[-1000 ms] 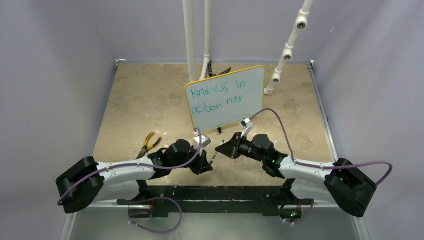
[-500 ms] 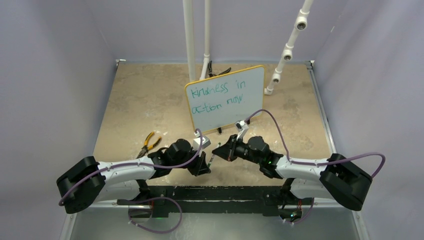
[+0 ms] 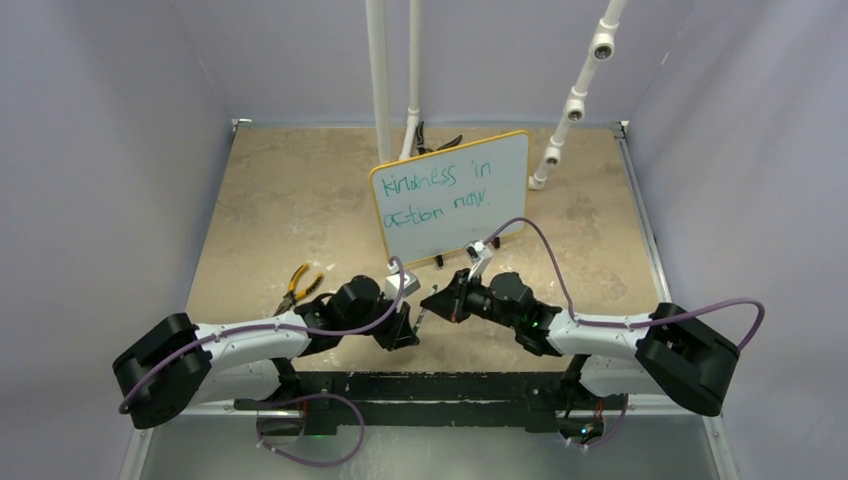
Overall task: Write a sentence on the whiteboard
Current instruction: Adjust the pen cap from the whiteboard marker, then put down the whiteboard marker at the center of the board, then reset both arms
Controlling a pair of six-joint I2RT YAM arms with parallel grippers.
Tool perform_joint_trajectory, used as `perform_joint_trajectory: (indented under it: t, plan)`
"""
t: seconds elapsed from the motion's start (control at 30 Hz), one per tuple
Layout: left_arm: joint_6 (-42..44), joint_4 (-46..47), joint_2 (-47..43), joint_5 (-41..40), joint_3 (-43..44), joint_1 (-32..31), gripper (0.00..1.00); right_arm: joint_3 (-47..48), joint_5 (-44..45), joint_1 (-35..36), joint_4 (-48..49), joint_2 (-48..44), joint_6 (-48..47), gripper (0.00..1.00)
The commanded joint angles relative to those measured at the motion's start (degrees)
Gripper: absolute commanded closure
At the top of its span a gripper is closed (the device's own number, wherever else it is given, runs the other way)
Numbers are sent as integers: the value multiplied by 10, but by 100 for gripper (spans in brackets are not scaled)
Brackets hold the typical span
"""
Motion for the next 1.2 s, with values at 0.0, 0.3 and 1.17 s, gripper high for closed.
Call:
perform_joint_trajectory:
  t: [0.0,0.3,1.17]
  plan:
    - [-2,216,-27,-89,63,39,100,-5,-124,61,-188,1,-1,100]
    - [-18,78,-66,-171,58,42,80,51,66,58,-328,-93,79,100]
    - [-37,-184,-156,-285,129,212,27,101,184,-139,-469,-171,-10,12]
